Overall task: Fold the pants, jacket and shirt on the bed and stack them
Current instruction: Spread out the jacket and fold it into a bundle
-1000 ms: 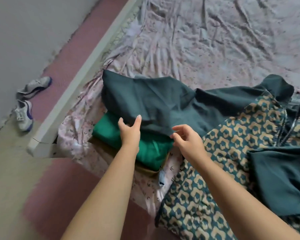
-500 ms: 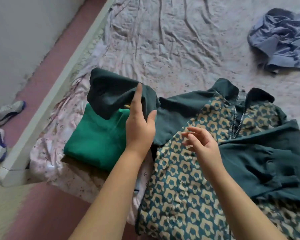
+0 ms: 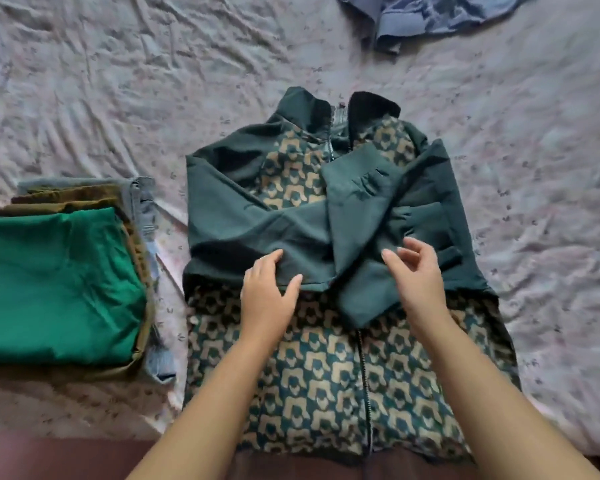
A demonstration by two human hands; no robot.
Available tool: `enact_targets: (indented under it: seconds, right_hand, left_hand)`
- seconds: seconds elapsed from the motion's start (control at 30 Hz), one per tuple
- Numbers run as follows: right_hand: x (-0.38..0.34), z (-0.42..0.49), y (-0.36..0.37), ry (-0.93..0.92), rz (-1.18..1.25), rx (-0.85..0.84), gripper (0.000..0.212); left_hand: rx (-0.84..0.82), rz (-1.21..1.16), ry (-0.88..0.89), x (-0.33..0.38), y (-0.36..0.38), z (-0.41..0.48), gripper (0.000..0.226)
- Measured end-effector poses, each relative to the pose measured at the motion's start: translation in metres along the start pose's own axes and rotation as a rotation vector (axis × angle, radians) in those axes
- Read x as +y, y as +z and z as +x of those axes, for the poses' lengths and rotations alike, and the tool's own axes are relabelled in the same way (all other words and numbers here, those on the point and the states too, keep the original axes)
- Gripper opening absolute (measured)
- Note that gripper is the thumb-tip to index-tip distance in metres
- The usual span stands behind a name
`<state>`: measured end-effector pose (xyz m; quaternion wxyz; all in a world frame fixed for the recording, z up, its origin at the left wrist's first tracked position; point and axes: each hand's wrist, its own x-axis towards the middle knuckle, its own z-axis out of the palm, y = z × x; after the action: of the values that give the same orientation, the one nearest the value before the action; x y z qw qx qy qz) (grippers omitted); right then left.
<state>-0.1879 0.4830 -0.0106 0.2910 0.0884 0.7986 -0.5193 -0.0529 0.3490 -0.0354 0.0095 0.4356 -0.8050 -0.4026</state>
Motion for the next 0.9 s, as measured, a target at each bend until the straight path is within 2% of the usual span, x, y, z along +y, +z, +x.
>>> enact_targets:
  seconds: [0.07,0.13,0.23,0.37,0.53,0.67,0.73,0.8,0.83,0.9]
  right_hand:
    - [0.003,0.018,0.004,0.013,-0.081,0.056,0.057]
    - [0.003,0.033,0.016,0.033,-0.105,-0.015,0.069]
    - [0.001,0.048,0.045,0.01,-0.178,-0.129,0.08]
    - [-0.005,0.062,0.058,0.087,-0.021,-0.01,0.062]
    - [0.005,0.032,0.014,-0.053,0.254,-0.241,0.054]
    - [0.019,0.003,-0.022,-0.012,0.35,-0.361,0.053]
    - [0.026,-0.006,-0.036,0.029,0.323,-0.389,0.052]
    - [0.031,-0.012,-0.052,0.091,0.291,-0.357,0.055]
    - [0.034,-0.014,-0.061,0.138,0.298,-0.304,0.056]
    - [0.038,-0.016,-0.084,0.266,0.466,-0.18,0.056]
  left_hand:
    - [-0.057,0.023,0.035,-0.006,0.002,0.009,0.051]
    - [-0.105,-0.022,0.058,-0.005,0.007,0.016,0.046]
    - [-0.136,-0.292,-0.053,0.011,0.021,0.027,0.035]
    - [-0.104,-0.612,-0.252,0.036,0.032,0.036,0.034]
    - [-0.19,-0.882,-0.347,0.065,0.035,0.04,0.047]
    - [-0.281,-1.073,-0.452,0.092,0.048,0.037,0.05]
    - [-0.336,-1.087,-0.484,0.105,0.056,0.029,0.041]
    - [-0.391,-1.009,-0.436,0.117,0.063,0.016,0.035]
    - [-0.401,-0.936,-0.369,0.122,0.066,0.009,0.035]
    - [-0.467,-0.767,-0.16,0.131,0.071,-0.007,0.039]
